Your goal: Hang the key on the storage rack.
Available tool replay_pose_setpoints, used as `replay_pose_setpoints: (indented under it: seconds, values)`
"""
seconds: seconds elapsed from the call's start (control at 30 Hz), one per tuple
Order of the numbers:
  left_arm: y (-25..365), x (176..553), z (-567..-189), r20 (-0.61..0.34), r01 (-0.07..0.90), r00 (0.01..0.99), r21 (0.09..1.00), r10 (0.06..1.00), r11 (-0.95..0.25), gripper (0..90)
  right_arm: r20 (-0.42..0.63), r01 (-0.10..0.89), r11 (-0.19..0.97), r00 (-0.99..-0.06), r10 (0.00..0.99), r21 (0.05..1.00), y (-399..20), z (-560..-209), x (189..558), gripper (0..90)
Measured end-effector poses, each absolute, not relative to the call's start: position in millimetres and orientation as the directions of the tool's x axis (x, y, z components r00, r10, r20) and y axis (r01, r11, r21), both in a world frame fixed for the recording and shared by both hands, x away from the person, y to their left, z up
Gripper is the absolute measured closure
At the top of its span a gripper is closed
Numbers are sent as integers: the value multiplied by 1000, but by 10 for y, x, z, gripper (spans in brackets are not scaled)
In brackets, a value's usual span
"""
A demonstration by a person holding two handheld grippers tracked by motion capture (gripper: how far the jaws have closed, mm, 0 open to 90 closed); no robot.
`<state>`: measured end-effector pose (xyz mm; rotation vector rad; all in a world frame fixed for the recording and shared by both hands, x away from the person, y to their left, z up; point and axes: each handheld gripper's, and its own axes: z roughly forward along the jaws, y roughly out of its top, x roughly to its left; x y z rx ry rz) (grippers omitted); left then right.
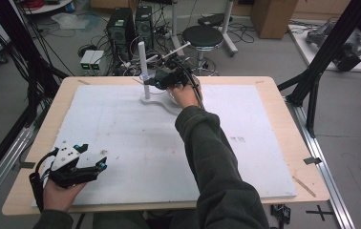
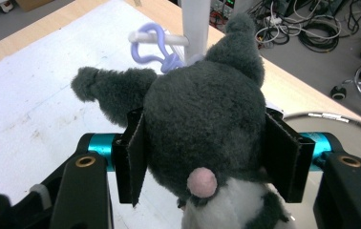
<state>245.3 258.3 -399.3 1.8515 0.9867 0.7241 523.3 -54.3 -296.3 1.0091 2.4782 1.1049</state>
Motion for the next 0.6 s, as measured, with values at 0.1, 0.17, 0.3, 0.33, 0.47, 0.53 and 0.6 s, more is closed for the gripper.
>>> replay_pose_setpoints:
  seconds: [0.1,0.17,0.3,0.33,0.47,0.53,0.6]
  values:
    - [2586,2457,-3994,84,336,512,896,855,-289,214,52,498,486,-735,676,718,-529,-3004,5243,397]
    - [2585,2461,-3996,82,334,510,898,857,-285,213,54,498,485,-735,676,719,-522,-3006,5242,397]
    - [2584,2462,-3995,86,335,510,897,856,-289,214,51,497,495,-741,670,712,-494,-3033,5253,394]
    - [2584,2462,-3995,86,335,510,897,856,-289,214,55,503,494,-738,672,710,-488,-3039,5250,393]
    - [2578,2460,-3992,86,334,508,897,857,-288,214,55,498,501,-746,664,708,-475,-3047,5248,388]
    - [2578,2458,-3991,87,334,506,898,858,-288,214,62,506,500,-744,665,703,-469,-3053,5245,384]
    - [2578,2458,-3990,87,335,506,897,858,-289,214,54,499,508,-749,661,702,-473,-3060,5247,381]
